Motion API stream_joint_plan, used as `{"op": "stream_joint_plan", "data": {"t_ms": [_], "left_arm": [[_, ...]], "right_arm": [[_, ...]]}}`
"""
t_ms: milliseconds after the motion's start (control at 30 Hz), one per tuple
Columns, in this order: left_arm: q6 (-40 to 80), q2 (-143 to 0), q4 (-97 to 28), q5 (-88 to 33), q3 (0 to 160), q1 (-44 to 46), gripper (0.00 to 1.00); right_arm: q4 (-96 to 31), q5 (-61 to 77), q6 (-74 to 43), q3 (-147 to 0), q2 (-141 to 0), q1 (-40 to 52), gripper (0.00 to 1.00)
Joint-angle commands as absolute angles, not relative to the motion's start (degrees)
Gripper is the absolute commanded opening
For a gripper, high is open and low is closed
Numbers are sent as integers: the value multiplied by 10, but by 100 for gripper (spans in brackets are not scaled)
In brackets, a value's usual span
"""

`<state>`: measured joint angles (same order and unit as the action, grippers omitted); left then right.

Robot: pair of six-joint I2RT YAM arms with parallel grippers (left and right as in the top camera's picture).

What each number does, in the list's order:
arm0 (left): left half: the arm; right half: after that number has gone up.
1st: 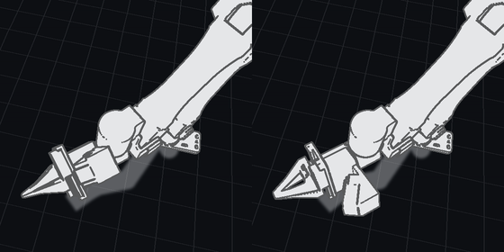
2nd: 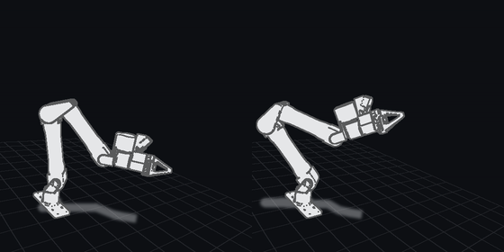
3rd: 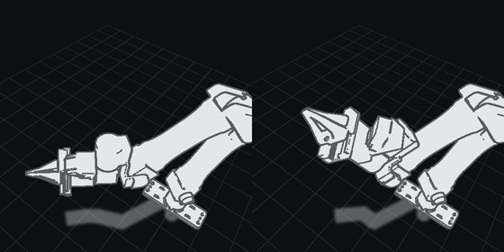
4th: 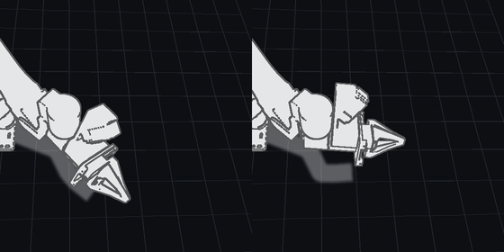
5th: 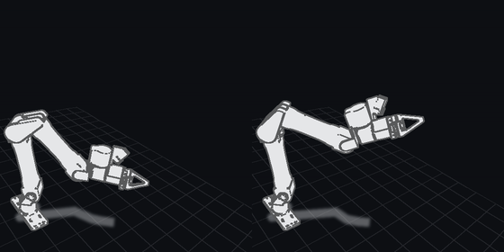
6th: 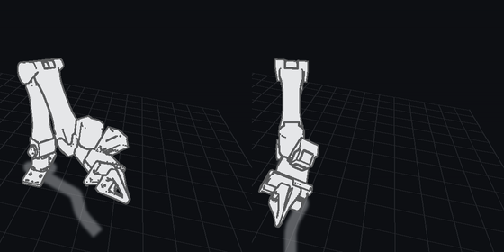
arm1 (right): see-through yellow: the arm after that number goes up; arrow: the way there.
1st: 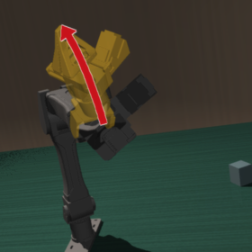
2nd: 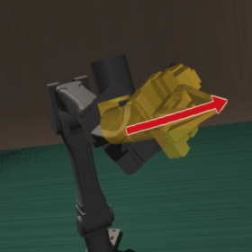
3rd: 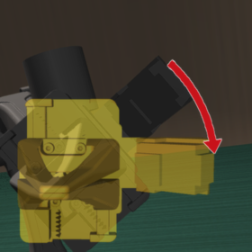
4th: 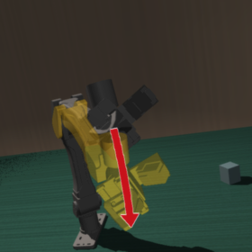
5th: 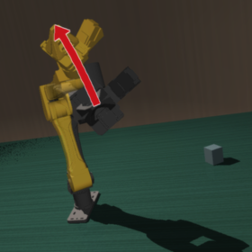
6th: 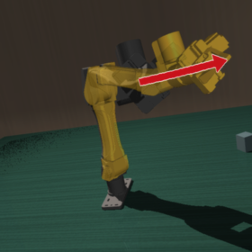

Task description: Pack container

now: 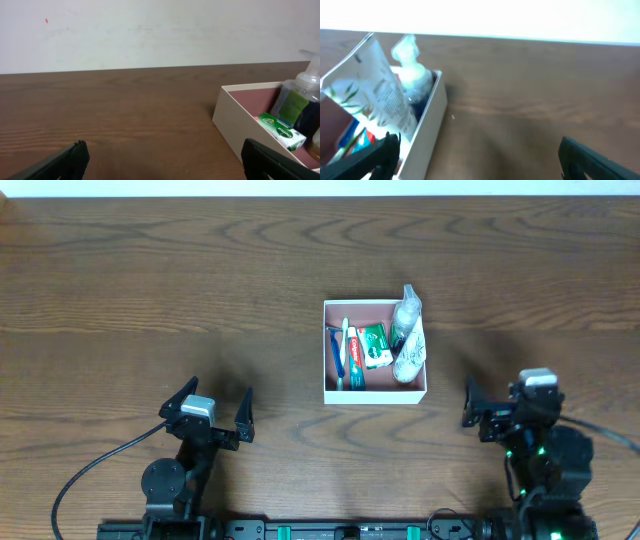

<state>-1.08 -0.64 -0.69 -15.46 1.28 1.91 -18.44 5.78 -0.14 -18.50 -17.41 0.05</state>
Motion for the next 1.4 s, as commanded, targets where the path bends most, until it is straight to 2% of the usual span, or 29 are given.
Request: {"op": "stream_joint_plan", "data": {"t_ms": [0, 200, 500, 933, 1367], "left_arm": [[-8, -6, -26, -158, 2, 17, 98], [-8, -6, -25, -158, 2, 17, 98], [-8, -6, -26, -159, 2, 17, 98], [-8, -6, -25, -158, 2, 17, 98], [-8, -6, -26, -159, 2, 17, 98]], "right_arm": [[-150, 80, 10, -132, -128, 16, 99], [-86, 110, 63, -53, -64, 44, 99], [-86, 110, 63, -30, -5, 39, 99], [-96, 110, 58, -30, -3, -8, 99], [-96, 109, 58, -30, -3, -9, 99]]}}
